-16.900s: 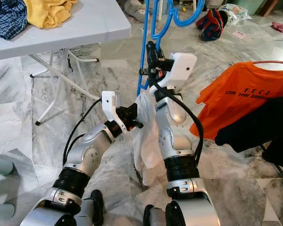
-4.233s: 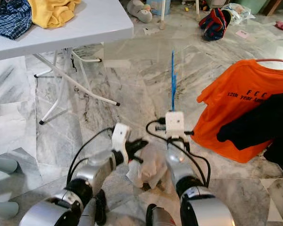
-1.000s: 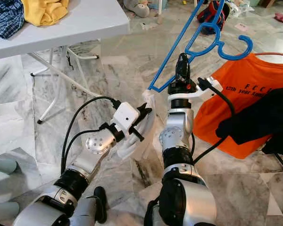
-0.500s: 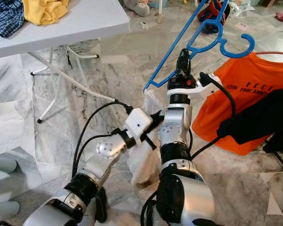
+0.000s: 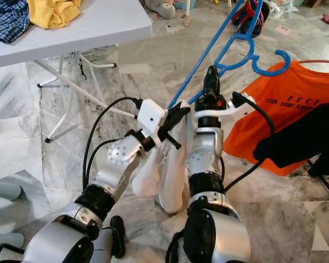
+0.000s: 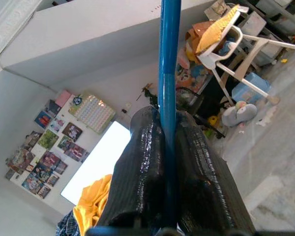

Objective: Hang hanger

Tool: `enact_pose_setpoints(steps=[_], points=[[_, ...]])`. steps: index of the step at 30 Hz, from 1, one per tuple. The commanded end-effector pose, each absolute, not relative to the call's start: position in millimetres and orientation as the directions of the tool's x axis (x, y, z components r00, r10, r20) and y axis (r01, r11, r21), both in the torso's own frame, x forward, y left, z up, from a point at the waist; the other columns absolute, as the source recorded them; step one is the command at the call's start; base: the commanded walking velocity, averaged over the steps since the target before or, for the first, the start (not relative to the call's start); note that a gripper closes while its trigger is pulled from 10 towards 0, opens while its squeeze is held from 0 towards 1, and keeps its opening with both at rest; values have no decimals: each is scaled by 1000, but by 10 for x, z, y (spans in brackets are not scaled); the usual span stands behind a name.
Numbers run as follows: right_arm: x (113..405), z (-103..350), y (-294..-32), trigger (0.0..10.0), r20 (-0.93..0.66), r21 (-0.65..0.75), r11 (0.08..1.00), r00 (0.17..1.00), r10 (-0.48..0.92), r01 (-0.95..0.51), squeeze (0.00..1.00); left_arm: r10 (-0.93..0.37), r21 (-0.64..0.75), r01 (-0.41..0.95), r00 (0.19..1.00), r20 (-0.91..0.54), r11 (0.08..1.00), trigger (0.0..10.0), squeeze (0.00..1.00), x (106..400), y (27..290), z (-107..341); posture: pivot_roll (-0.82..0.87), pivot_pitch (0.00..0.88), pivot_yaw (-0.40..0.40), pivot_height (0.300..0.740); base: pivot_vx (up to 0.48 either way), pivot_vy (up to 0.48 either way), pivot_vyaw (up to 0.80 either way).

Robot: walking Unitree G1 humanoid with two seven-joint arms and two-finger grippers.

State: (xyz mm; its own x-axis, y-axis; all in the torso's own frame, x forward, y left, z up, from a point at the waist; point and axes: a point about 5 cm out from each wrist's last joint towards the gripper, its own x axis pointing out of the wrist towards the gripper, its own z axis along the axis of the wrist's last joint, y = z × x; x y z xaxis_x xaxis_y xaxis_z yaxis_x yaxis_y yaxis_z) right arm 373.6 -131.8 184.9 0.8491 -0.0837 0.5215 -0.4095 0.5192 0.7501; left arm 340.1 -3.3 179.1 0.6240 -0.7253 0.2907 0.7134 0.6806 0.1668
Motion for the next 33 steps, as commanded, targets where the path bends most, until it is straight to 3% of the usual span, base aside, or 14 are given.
enact_pose_setpoints(steps=[1, 8, 16, 18, 21, 26, 33], points=[[3642, 1667, -1098, 10000, 482, 794, 451, 874, -56, -409, 0, -749, 130, 767, 552, 366, 628, 0, 0, 3291, -391, 1989, 4, 242, -19, 740, 0, 0, 0], [3562, 1521, -989, 10000, 451, 801, 443, 893, -4, -402, 0, -737, 44, 795, 539, 407, 605, 0, 0, 3260, -496, 2083, 3, 244, -20, 740, 0, 0, 0], [3606, 1544, -1134, 10000, 436, 794, 501, 897, -75, -344, 0, -786, -13, 868, 456, 417, 496, 0, 0, 3152, -613, 2124, 2, 244, -15, 740, 0, 0, 0], [3654, 1588, -1218, 10000, 421, 815, 486, 899, -124, -315, 0, -798, -29, 872, 459, 390, 488, 0, 0, 3138, -596, 2031, 1, 247, -14, 740, 0, 0, 0], [3727, 1589, -1387, 10000, 316, 907, 366, 910, -269, -207, 0, -833, -88, 893, 443, 332, 441, 0, 0, 3093, -592, 1855, 1, 249, -15, 740, 0, 0, 0], [3765, 1537, -1417, 10000, 197, 967, 220, 918, -343, -126, 0, -870, -151, 913, 408, 278, 380, 0, 0, 3013, -653, 1710, 3, 252, -22, 740, 0, 0, 0], [3779, 1604, -1516, 10000, 220, 961, 241, 898, -382, -133, 0, -894, -165, 930, 363, 261, 329, 0, 0, 2935, -654, 1614, 2, 254, -23, 740, 0, 0, 0]])
